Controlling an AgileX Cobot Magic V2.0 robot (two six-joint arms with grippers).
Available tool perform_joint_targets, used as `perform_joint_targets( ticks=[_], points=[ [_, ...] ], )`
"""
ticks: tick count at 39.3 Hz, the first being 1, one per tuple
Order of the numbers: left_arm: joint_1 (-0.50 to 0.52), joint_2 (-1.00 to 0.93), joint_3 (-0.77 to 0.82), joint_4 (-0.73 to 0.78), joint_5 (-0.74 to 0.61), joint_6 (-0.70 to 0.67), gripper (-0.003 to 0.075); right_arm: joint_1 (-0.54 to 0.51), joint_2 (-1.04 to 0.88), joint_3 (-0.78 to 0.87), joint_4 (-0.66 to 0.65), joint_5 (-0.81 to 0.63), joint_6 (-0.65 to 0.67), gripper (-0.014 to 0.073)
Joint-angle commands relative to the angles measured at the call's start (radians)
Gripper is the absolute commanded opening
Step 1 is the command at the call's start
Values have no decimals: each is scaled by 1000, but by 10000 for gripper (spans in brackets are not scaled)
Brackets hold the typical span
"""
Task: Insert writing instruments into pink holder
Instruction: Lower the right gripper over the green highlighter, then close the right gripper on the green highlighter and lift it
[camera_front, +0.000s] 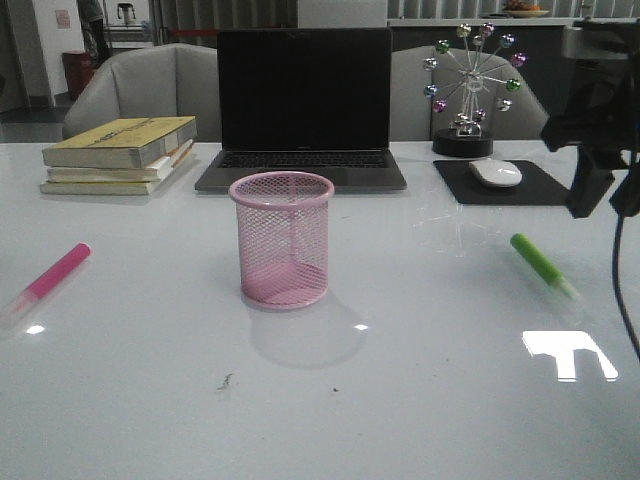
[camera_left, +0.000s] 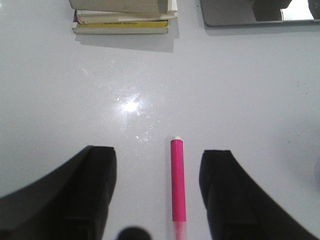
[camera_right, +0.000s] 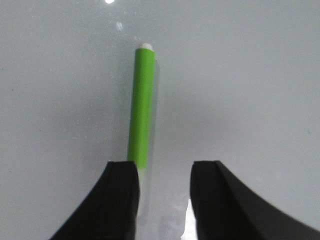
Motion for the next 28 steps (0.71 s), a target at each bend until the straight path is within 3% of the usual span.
perform_joint_targets(
  ticks=[1,28],
  points=[
    [2,-27,-52,-1,-44,-3,435,23,4,-71,9,-26,-19,384],
    [2,-27,-54,-1,-4,-3,435,40,233,-272,7,71,-19,384]
  ],
)
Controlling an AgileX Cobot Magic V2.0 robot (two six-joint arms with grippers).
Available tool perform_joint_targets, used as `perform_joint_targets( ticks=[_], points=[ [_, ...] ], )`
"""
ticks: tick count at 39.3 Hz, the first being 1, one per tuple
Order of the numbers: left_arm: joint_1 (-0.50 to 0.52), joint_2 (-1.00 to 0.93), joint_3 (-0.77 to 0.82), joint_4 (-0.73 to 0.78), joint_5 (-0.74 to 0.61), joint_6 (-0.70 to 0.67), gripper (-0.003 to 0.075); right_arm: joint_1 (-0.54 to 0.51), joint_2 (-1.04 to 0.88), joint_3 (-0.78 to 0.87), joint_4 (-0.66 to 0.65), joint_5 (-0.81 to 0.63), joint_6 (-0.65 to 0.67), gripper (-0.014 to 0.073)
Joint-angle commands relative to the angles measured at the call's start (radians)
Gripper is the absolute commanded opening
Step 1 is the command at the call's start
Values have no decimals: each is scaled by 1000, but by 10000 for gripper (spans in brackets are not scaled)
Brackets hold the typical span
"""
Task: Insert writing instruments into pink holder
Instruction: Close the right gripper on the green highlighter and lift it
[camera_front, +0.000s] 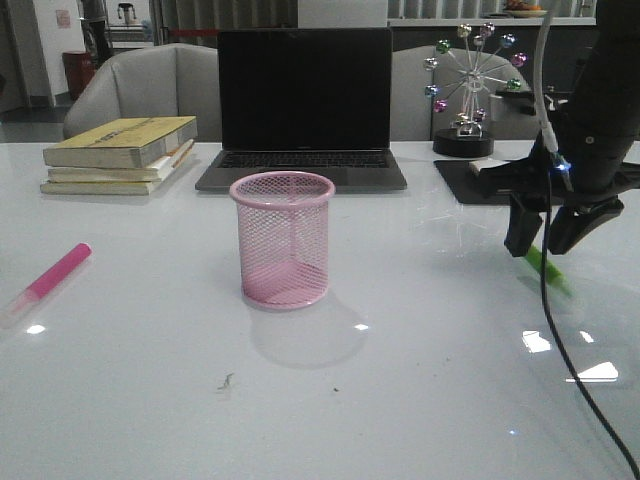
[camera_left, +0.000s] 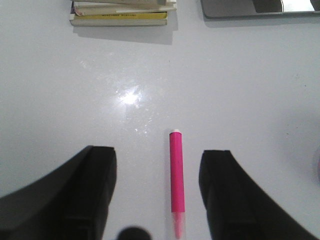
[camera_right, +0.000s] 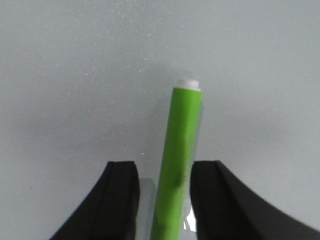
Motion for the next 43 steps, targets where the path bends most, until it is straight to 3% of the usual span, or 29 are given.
perform_joint_targets(
  ticks=[1,20,23,29,43],
  points=[
    [2,-30,-38,-1,-51,-3,435,-1,-38,-42,-1,-8,-10,384],
    [2,-30,-38,-1,-51,-3,435,-1,3,-43,-22,36,-10,363],
    [2,-30,-38,-1,-51,-3,435,-1,3,-43,-22,48,-10,287],
    [2,-30,-38,-1,-51,-3,435,-1,3,-43,-22,55,-10,41],
    [2,-30,-38,-1,-47,-3,435,17,-52,-59,-17,14,-10,66]
  ],
)
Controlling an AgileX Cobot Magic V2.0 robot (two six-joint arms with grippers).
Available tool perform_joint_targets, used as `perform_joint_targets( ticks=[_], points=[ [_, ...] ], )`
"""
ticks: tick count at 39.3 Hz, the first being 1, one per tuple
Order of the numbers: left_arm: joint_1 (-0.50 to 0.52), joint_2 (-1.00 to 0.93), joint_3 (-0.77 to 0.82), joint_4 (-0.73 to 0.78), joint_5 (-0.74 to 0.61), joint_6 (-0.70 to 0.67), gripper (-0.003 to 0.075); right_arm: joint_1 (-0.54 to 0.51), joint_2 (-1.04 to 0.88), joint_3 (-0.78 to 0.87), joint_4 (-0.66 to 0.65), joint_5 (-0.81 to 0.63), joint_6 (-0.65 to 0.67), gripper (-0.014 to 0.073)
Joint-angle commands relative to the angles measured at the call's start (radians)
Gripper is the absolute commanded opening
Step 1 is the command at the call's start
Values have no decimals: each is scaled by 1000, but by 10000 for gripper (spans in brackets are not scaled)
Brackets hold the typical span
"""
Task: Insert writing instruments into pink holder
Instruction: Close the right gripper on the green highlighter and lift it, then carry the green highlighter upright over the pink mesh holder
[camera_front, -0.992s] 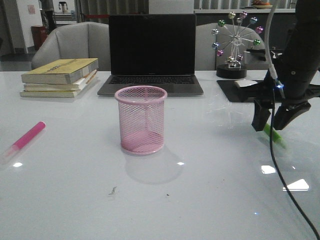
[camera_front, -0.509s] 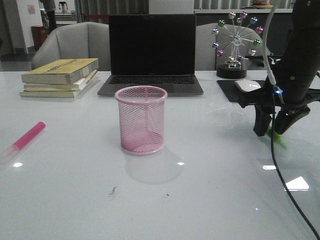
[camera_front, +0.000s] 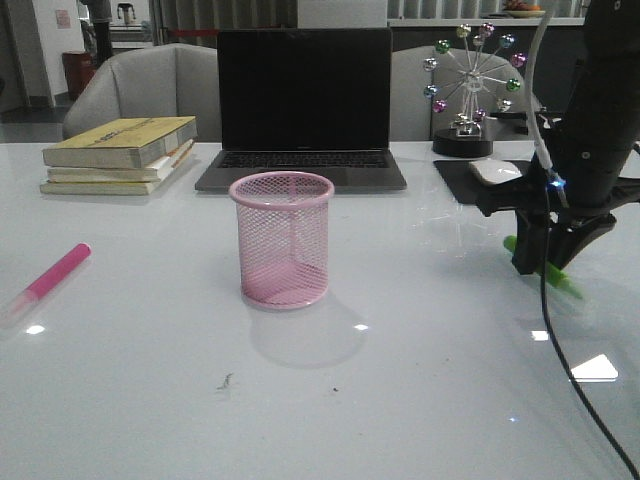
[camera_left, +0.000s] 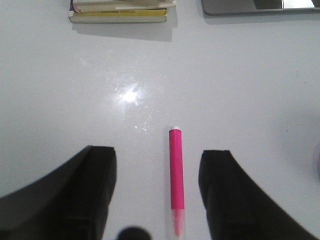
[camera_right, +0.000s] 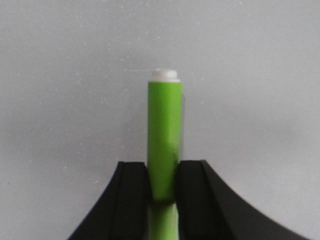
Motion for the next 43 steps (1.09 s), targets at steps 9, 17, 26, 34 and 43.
perform_joint_targets(
  ticks=[9,17,26,34,43],
  points=[
    [2,-30,-38,-1,-57,-3,435,67,-224,-32,23,-178,-5,66],
    [2,-30,-38,-1,-57,-3,435,158,-323,-31,58,-332,-5,66],
    [2,-30,-38,3,-61,-3,435,305,-353,15,60,-593,-5,66],
    [2,-30,-38,35,-63,-3,435,427,-334,95,64,-853,-5,66],
    [2,-30,-38,63,-67,-3,435,484,-277,107,90,-922,-3,66]
  ],
)
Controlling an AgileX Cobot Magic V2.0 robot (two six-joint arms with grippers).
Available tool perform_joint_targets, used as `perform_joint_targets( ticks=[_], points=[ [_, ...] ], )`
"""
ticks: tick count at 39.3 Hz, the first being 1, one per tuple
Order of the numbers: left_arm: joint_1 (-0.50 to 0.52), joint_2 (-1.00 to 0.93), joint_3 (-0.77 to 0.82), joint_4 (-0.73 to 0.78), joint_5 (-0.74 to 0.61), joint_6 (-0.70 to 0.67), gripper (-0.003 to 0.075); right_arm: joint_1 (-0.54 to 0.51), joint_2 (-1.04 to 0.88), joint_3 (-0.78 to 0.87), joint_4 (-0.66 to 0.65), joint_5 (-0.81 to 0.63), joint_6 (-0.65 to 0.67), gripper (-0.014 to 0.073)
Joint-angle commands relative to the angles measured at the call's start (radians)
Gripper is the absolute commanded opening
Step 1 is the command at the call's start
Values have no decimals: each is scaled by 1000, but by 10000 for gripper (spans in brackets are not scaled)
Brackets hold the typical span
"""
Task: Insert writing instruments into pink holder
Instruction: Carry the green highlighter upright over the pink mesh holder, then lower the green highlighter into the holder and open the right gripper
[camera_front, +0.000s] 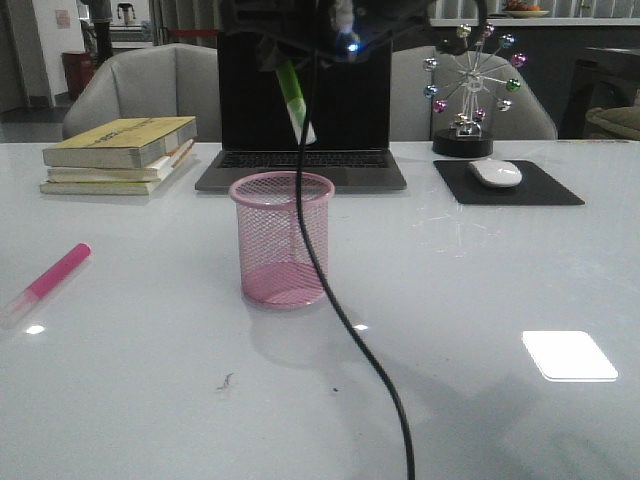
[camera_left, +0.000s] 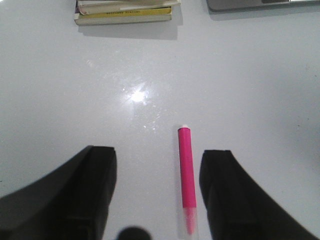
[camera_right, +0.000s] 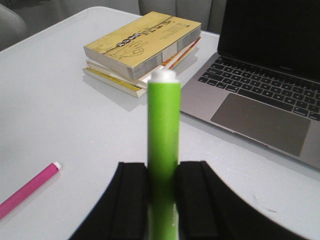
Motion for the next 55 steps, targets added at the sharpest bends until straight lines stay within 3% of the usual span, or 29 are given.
perform_joint_targets(
  ticks=[1,32,40,50,55],
  points=[
    [2,-30,-38,13,-70,-3,435,8,-30,-24,3,-108,-1,66],
    [2,-30,-38,31,-117,-3,435,17,19,-24,4,-87,13,78],
    [2,-30,-38,31,-117,-3,435,17,19,-24,4,-34,13,352],
    [2,-30,-38,31,-117,-3,435,16,7,-24,-3,-28,8,374],
    [2,-30,-38,31,-117,-3,435,12,-38,-24,-63,43,-26,373]
  ],
)
